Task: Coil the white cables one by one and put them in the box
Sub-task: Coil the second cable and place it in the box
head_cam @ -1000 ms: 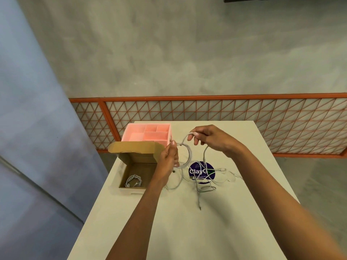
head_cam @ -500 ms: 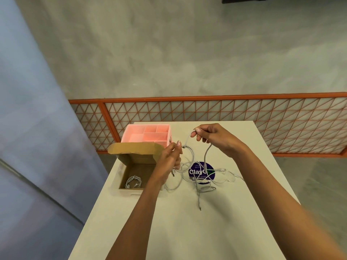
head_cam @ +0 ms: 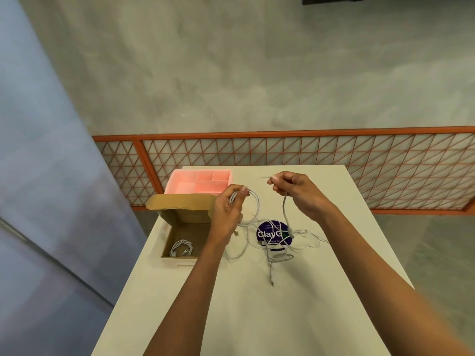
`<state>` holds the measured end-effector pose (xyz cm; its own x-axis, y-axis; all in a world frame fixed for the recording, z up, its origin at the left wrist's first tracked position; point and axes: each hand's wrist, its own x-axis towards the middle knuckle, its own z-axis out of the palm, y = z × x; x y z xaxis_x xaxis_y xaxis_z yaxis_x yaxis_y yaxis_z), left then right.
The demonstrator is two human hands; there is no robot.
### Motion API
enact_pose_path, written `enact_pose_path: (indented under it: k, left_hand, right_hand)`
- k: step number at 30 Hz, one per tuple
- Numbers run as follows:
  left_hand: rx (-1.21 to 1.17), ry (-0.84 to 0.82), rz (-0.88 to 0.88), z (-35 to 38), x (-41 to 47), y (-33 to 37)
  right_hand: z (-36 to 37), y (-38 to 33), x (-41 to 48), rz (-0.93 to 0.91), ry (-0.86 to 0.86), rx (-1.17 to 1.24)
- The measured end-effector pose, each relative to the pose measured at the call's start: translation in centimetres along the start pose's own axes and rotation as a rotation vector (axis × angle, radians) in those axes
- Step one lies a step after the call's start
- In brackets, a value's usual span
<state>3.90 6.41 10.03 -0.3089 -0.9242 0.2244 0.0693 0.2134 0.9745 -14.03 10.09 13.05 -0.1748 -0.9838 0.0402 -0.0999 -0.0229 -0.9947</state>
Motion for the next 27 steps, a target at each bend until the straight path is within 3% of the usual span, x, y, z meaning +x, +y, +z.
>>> enact_pose_path:
  k: [4,6,11,20,27]
  left_hand:
    - [0.049,0.069,0.041,-0.5,0.4,-0.4]
    - [0.074,0.049,0.035,-0.5,0.3,-0.6]
    - [0.101,-0.001,0.016,-0.1,-0.1,-1.2]
    - [0.047,-0.075,-0.019,-0.2,-0.1,-0.3]
    - [0.026,-0.082,-0.042,0.5,-0.2,-0.2]
  right_hand:
    - [-0.7,2.3,-0.1,0.029,-0.085,-0.214]
    - [-0.5,3.1,0.0,0.035,-0.049,-0.290]
    - [-0.2,2.7,0.9,-0.032,0.204,-0.030]
    - [0.3,0.8,1.5,0.036,0.216,0.377]
    - [2.8,1.8,0.5,0.244,0.185,0.406]
